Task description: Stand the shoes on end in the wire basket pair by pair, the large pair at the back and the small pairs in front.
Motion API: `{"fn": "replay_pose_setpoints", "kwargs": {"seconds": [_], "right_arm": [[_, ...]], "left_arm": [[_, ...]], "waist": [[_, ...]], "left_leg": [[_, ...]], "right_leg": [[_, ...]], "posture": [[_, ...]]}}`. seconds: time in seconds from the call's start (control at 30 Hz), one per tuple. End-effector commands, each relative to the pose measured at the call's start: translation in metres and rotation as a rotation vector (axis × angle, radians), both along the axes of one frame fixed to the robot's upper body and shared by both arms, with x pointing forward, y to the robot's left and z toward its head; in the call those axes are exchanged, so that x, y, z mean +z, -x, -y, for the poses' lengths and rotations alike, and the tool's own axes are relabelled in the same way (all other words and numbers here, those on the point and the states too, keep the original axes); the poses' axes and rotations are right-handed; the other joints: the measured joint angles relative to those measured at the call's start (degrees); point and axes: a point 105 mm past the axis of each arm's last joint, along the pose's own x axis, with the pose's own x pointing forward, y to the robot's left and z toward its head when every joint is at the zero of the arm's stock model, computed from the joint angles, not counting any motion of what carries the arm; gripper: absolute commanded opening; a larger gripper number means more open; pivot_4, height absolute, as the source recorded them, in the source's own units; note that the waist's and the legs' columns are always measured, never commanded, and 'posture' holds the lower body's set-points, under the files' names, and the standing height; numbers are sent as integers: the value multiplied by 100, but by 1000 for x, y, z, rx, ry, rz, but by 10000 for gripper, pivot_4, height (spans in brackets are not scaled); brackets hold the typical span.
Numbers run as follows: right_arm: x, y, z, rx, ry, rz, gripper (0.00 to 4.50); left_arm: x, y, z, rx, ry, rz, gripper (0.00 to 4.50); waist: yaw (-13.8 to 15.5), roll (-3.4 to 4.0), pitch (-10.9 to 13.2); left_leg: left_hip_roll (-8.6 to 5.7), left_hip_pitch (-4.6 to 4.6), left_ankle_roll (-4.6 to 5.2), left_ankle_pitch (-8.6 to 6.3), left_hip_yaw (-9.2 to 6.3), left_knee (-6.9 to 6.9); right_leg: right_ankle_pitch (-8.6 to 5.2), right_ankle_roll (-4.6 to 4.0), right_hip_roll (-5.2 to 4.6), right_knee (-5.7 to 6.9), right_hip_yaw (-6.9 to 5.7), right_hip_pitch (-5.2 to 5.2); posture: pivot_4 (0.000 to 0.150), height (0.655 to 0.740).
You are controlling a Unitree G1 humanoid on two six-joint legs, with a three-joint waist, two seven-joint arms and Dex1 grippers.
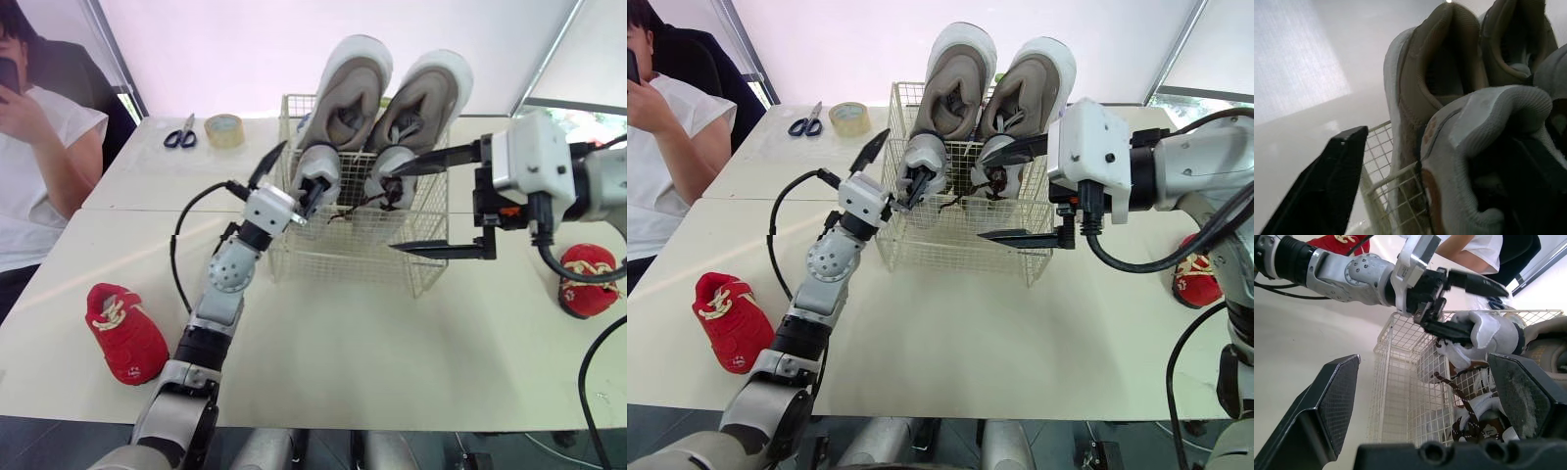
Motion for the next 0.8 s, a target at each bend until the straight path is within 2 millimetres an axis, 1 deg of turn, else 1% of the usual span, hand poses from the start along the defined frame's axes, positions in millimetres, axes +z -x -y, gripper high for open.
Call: {"fn": "replay_pose_setpoints", "kwargs": {"seconds": [0.03, 0.3, 0.37, 0.47, 0.57, 0.67, 0.7, 0.77, 0.8], "right_arm": [[9, 4, 3, -7, -8, 50, 45000], [5, 1, 3, -9, -23, 45, 45000], [6, -1, 6, -30, -36, 49, 45000], [11, -4, 16, -85, -68, 58, 45000], [20, -6, 34, -177, -119, 75, 45000], [32, -8, 62, -331, -198, 102, 45000], [34, -9, 70, -379, -221, 108, 45000], [32, -13, 89, -491, -264, 104, 45000], [26, -17, 105, -585, -292, 97, 45000]], "left_arm": [[7, 4, -23, 36, 19, -31, 40803], [15, 28, -48, 10, 21, -120, 40803], [20, 35, -55, -21, 18, -148, 40803], [28, 43, -58, -118, 3, -237, 40803], [37, 51, -59, -258, -27, -375, 40803], [36, 69, -58, -496, -112, -623, 40803], [38, 75, -59, -560, -131, -675, 40803], [40, 81, -59, -645, -166, -767, 40803], [42, 83, -57, -691, -188, -779, 40803]], "waist": [[-4, 0, 0], [-3, 0, 1], [-2, -1, 2], [5, 0, 4], [3, 3, 5], [-1, 1, 8], [-7, 3, 9], [-5, 5, 8], [7, 4, 8]], "left_leg": [[0, -1, 0, 0, 0, 0], [1, -4, -1, 0, 0, -8], [1, -4, -1, 0, -1, -8], [1, -4, -1, 0, -1, -10], [1, -4, -1, -1, -2, -11], [3, -4, -1, -1, -4, -15], [3, -2, -1, -1, -4, -17], [4, -1, -1, -1, -4, -25], [4, 1, -1, -1, -3, -27]], "right_leg": [[0, 0, 0, 0, 0, 0], [-1, -1, 2, -2, 1, -9], [-1, -1, 2, -4, 1, -10], [-2, -3, 2, -3, 1, -12], [-7, -12, 4, -3, 1, -18], [-9, -14, 10, -1, 2, -23], [-9, -15, 13, -1, 4, -25], [-11, -18, 14, 3, 7, -30], [-13, -20, 13, 3, 8, -28]], "posture": [[1500, 7400], [1500, 7400], [1500, 7400], [1500, 7400], [1500, 7400], [1500, 7400], [1500, 7400], [1500, 7400], [1500, 7400]]}}
